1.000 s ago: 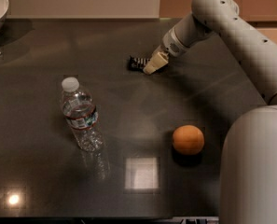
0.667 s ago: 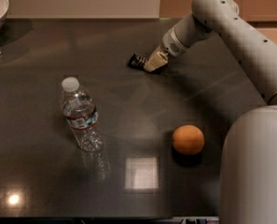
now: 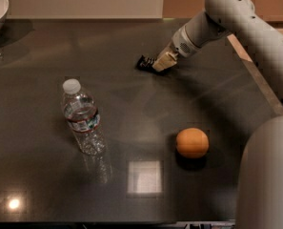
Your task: Move rxbar chocolate near orange
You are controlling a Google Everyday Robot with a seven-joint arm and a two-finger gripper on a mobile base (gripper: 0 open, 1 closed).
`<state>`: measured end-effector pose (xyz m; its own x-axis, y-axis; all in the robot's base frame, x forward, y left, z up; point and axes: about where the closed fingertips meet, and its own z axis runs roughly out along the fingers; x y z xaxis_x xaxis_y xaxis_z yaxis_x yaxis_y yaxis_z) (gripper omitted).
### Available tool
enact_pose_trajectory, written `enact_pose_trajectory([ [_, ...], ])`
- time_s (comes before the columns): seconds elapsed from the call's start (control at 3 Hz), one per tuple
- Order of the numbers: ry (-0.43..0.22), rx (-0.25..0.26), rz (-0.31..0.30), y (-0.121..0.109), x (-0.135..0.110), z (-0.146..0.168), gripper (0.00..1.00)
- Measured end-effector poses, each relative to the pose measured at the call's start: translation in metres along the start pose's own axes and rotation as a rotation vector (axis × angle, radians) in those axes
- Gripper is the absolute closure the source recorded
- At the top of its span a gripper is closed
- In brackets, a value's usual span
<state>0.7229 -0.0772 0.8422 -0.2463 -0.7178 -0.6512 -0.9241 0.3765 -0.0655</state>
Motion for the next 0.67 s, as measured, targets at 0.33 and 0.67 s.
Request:
enact_pose_trajectory([
  [0.33,-0.007,-0.009,0.000,0.008,0.004,-0.014,1.00],
  [0.67,-0.009,-0.034,-0.006,0.026,0.010,-0.029,1.00],
])
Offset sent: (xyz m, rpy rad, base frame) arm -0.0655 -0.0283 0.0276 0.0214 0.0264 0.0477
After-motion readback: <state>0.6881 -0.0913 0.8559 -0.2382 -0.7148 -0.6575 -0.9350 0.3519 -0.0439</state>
